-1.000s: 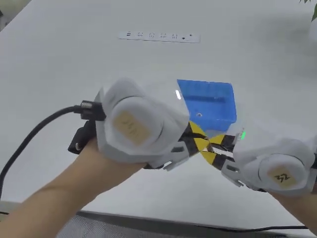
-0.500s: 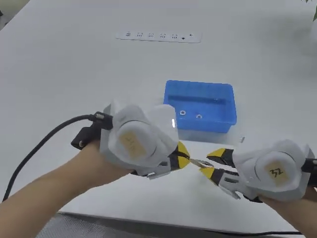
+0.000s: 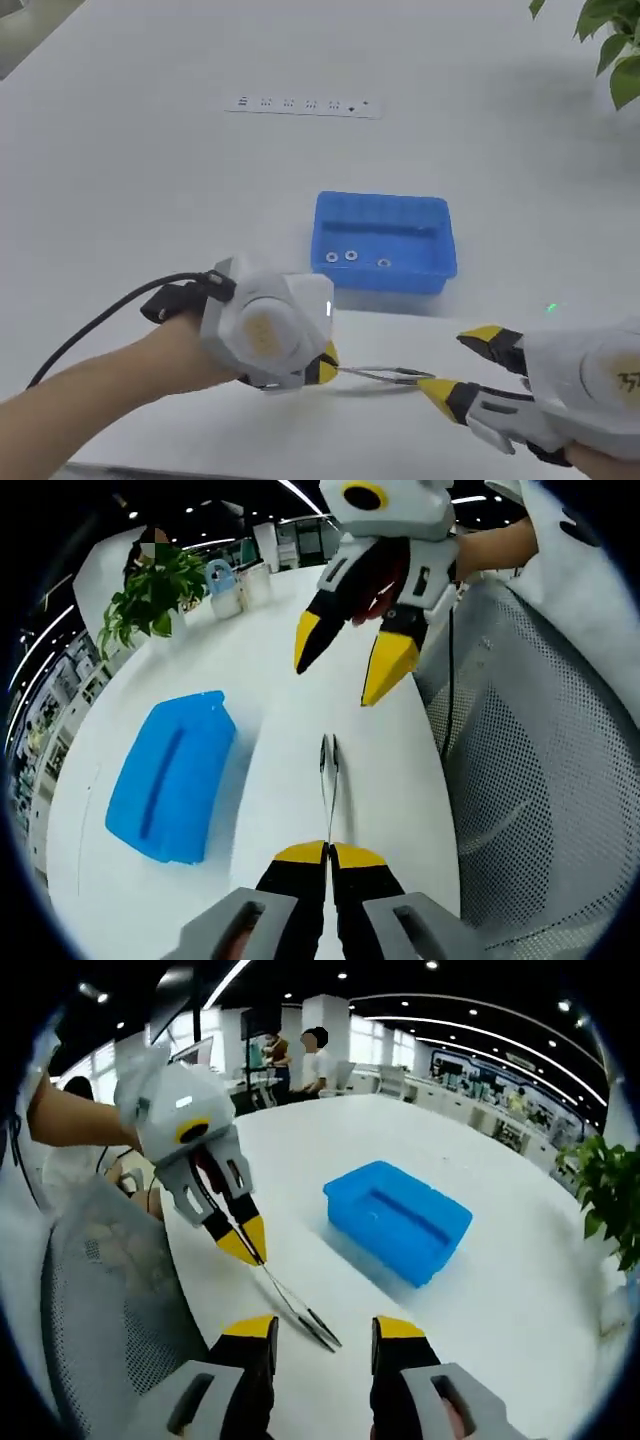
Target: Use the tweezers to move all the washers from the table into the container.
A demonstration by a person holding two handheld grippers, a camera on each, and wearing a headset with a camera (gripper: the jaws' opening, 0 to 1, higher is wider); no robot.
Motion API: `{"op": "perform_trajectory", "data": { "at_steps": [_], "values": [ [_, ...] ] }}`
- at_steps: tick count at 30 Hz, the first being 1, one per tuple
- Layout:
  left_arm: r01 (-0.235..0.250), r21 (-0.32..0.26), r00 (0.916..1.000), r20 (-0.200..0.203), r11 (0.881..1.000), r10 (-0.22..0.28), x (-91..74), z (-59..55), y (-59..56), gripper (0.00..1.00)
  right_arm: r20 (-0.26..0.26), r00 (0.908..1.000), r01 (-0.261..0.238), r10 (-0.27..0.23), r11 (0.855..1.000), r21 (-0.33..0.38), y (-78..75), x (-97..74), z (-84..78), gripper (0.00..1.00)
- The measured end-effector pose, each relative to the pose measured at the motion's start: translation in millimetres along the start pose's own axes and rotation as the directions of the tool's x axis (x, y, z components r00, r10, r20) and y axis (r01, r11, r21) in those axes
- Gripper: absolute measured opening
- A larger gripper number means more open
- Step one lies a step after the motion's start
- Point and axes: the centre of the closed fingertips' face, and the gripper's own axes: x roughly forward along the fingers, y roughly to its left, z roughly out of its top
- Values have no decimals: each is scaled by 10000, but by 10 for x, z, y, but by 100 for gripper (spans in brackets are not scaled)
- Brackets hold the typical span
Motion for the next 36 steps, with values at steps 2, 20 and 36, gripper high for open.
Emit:
{"op": "perform_trajectory", "data": {
  "at_steps": [2,20,36],
  "values": [
    [37,81,9998,-171,10000,-36,33,-32,-4,0,195,9998,52,-61,9990,438,12,-76,7,39],
    [-729,-871,9968,-400,9935,696,191,-94,44,0,650,9977,112,-183,9942,1067,63,-189,41,46],
    [-2690,-6018,9153,834,7520,3941,-581,-41,315,55,1280,9909,164,-427,9796,2004,-49,-271,195,59]
  ]
}}
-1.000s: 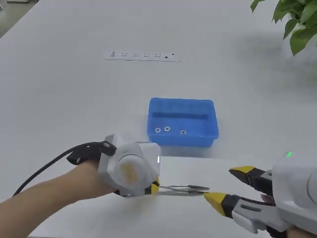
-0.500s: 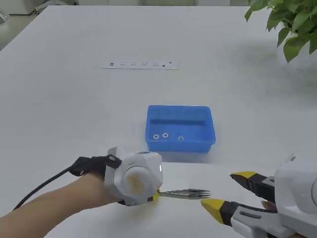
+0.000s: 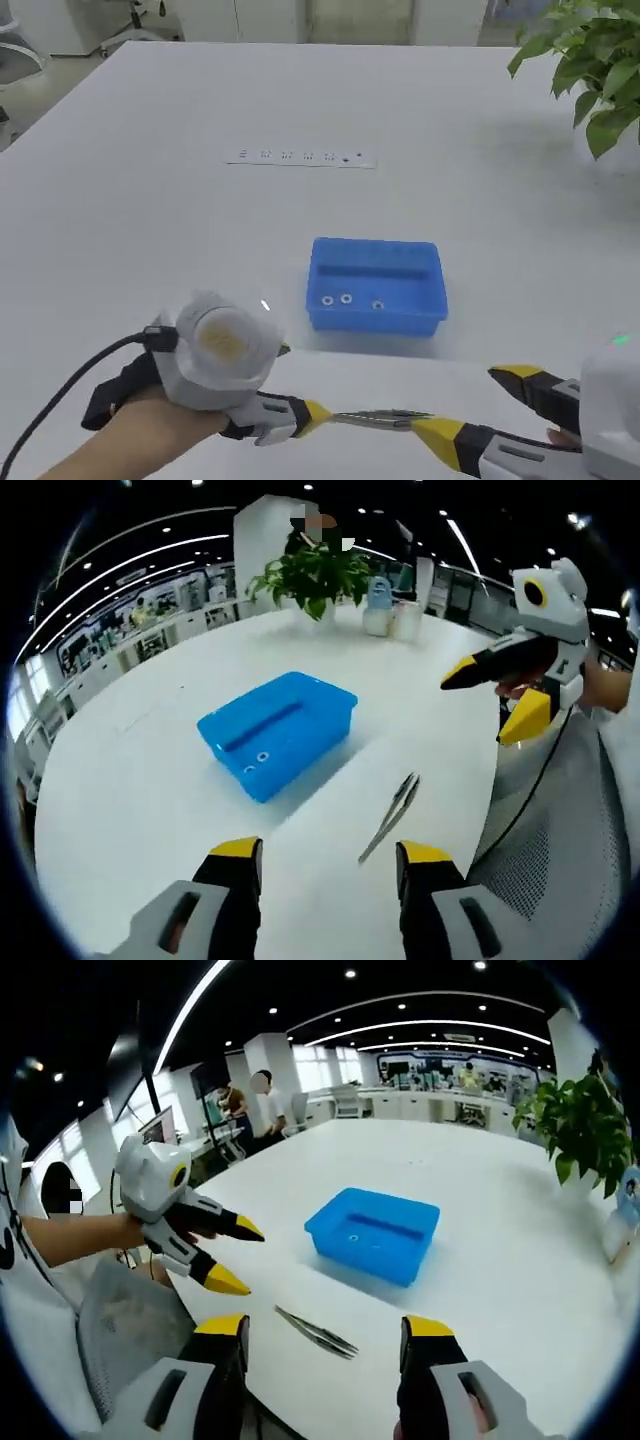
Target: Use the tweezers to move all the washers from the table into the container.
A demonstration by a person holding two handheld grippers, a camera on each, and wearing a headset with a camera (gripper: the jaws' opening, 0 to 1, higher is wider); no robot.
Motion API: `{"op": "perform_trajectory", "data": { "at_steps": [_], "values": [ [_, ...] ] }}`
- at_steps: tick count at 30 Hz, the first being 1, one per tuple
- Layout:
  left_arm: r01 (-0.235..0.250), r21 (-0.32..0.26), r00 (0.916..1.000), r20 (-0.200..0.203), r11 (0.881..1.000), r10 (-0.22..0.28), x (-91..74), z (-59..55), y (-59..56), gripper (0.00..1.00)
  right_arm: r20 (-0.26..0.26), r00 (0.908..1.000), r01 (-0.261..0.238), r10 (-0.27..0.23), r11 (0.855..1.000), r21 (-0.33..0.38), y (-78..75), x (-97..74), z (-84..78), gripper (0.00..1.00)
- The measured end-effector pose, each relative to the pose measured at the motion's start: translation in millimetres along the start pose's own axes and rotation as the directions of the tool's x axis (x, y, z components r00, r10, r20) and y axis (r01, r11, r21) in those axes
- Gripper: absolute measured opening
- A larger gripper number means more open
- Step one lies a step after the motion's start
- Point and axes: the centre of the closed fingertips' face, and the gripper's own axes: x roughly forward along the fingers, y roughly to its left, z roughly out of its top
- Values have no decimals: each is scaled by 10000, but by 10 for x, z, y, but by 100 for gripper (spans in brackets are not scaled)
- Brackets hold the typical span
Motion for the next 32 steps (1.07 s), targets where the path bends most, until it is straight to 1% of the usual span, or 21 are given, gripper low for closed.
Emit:
{"op": "perform_trajectory", "data": {
  "at_steps": [1,3,5,7,9,10,11,12,13,14,17,20,21,24,26,27,28,29,30,31,32],
  "values": [
    [-251,-430,9994,248,9988,261,-70,28,20,60,26,10000,7,-7,10000,12,-3,-3,6,60],
    [-522,-855,9974,446,9950,561,-180,43,32,70,154,9999,44,-46,9999,139,-19,-11,44,62],
    [-878,-939,9937,609,9917,937,-284,69,51,74,237,9996,116,-120,9998,162,-30,-15,71,64],
    [-1139,-1045,9902,694,9880,1215,-367,96,52,80,396,9989,245,-253,9995,197,-46,-25,128,65],
    [-1495,-1293,9815,1002,9803,1629,-468,174,82,85,589,9977,321,-332,9993,201,-52,-31,189,68],
    [-1688,-1566,9733,1294,9731,1897,-528,243,109,87,677,9968,417,-429,9990,180,-64,-32,211,68],
    [-1770,-1770,9671,1512,9682,2044,-568,289,127,90,788,9953,562,-570,9983,118,-84,-32,238,69],
    [-1826,-1975,9617,1676,9631,2167,-601,327,148,91,834,9947,591,-598,9982,107,-87,-33,253,71],
    [-1904,-2216,9533,1909,9564,2341,-650,378,175,93,900,9939,633,-641,9979,118,-86,-37,280,73],
    [-1924,-2304,9494,2021,9539,2404,-676,404,187,93,970,9932,640,-647,9979,106,-84,-42,300,74],
    [-2056,-2679,9351,2301,9413,2697,-747,435,234,93,1266,9899,632,-644,9979,133,-69,-63,379,76],
    [-2200,-2824,9280,2345,9337,2895,-781,423,253,96,1477,9858,792,-800,9968,115,-79,-66,427,83],
    [-2250,-2768,9280,2313,9342,2920,-790,413,249,97,1533,9849,799,-803,9968,87,-78,-62,435,84],
    [-2413,-2712,9250,2261,9318,3053,-836,391,249,98,1583,9847,702,-723,9974,190,-66,-58,436,83],
    [-2602,-2739,9158,2340,9259,3265,-884,392,271,99,1584,9851,643,-671,9977,224,-52,-51,434,82],
    [-2667,-2782,9126,2349,9228,3345,-900,388,283,99,1614,9844,674,-697,9975,196,-45,-49,440,82],
    [-2732,-2915,9092,2332,9167,3450,-918,377,301,99,1617,9844,678,-699,9975,181,-42,-50,441,83],
    [-2819,-3120,9062,2241,9073,3586,-932,358,320,99,1600,9847,681,-693,9976,133,-31,-51,442,83],
    [-2883,-3399,9046,2099,8952,3710,-943,324,341,99,1578,9849,706,-713,9975,103,-30,-50,439,83],
    [-2892,-3401,9034,2122,8948,3727,-950,318,349,99,1532,9854,743,-744,9972,65,-36,-44,428,84],
    [-2959,-3442,9002,2115,8910,3806,-963,305,366,99,1497,9859,749,-750,9972,62,-39,-39,421,85]
  ]
}}
